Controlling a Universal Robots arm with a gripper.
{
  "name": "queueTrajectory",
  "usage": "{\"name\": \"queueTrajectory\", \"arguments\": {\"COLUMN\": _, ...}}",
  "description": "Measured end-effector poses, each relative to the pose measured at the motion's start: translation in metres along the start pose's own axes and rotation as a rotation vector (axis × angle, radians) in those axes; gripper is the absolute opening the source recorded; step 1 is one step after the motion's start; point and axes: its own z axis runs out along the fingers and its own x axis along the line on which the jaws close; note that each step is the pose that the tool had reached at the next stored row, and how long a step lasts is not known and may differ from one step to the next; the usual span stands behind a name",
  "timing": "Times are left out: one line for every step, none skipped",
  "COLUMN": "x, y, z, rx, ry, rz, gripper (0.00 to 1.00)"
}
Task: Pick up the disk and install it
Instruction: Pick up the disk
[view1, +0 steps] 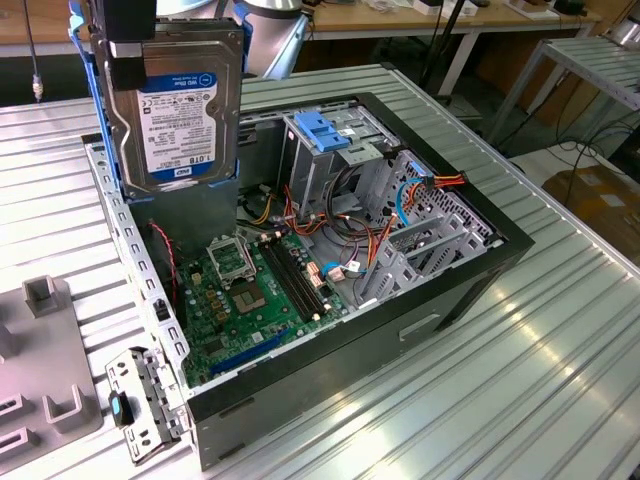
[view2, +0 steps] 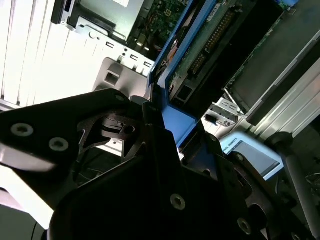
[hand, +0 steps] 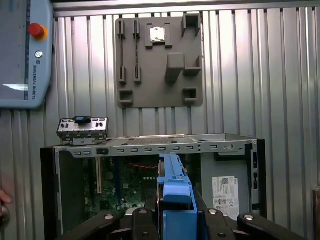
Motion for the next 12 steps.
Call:
{"name": "queueTrajectory", "arguments": {"x": 0.0003, "y": -0.0009, "z": 0.0001, "rx": 0.0001, "ry": 0.0000, "rz": 0.000, "gripper": 0.37}}
{"name": "queueTrajectory", "arguments": {"x": 0.0003, "y": -0.0009, "z": 0.0001, "rx": 0.0000, "ry": -0.0001, "rz": 0.000, "gripper": 0.37}}
{"name": "queueTrajectory", "arguments": {"x": 0.0003, "y": -0.0009, "z": 0.0000, "rx": 0.0000, "ry": 0.0000, "rz": 0.000, "gripper": 0.37}}
{"name": "queueTrajectory", "arguments": {"x": 0.0005, "y": -0.0009, "z": 0.0001, "rx": 0.0000, "ry": -0.0001, "rz": 0.000, "gripper": 0.37}}
{"name": "queueTrajectory", "arguments": {"x": 0.0006, "y": -0.0009, "z": 0.0001, "rx": 0.0001, "ry": -0.0001, "rz": 0.000, "gripper": 0.37}}
{"name": "queueTrajectory", "arguments": {"x": 0.0006, "y": -0.0009, "z": 0.0001, "rx": 0.0001, "ry": -0.0001, "rz": 0.000, "gripper": 0.37}}
{"name": "queueTrajectory", "arguments": {"x": 0.0006, "y": -0.0009, "z": 0.0001, "rx": 0.0001, "ry": -0.0001, "rz": 0.000, "gripper": 0.37}}
{"name": "queueTrajectory", "arguments": {"x": 0.0006, "y": -0.0009, "z": 0.0001, "rx": 0.0001, "ry": -0.0001, "rz": 0.000, "gripper": 0.37}}
{"name": "queueTrajectory", "arguments": {"x": 0.0007, "y": -0.0009, "z": 0.0001, "rx": 0.0000, "ry": -0.0001, "rz": 0.000, "gripper": 0.37}}
{"name": "queueTrajectory", "arguments": {"x": 0.0007, "y": -0.0009, "z": 0.0001, "rx": 0.0000, "ry": -0.0001, "rz": 0.000, "gripper": 0.37}}
{"name": "queueTrajectory", "arguments": {"x": 0.0007, "y": -0.0009, "z": 0.0001, "rx": 0.0001, "ry": -0.0001, "rz": 0.000, "gripper": 0.37}}
{"name": "queueTrajectory", "arguments": {"x": 0.0007, "y": -0.0009, "z": 0.0001, "rx": 0.0001, "ry": -0.0001, "rz": 0.000, "gripper": 0.37}}
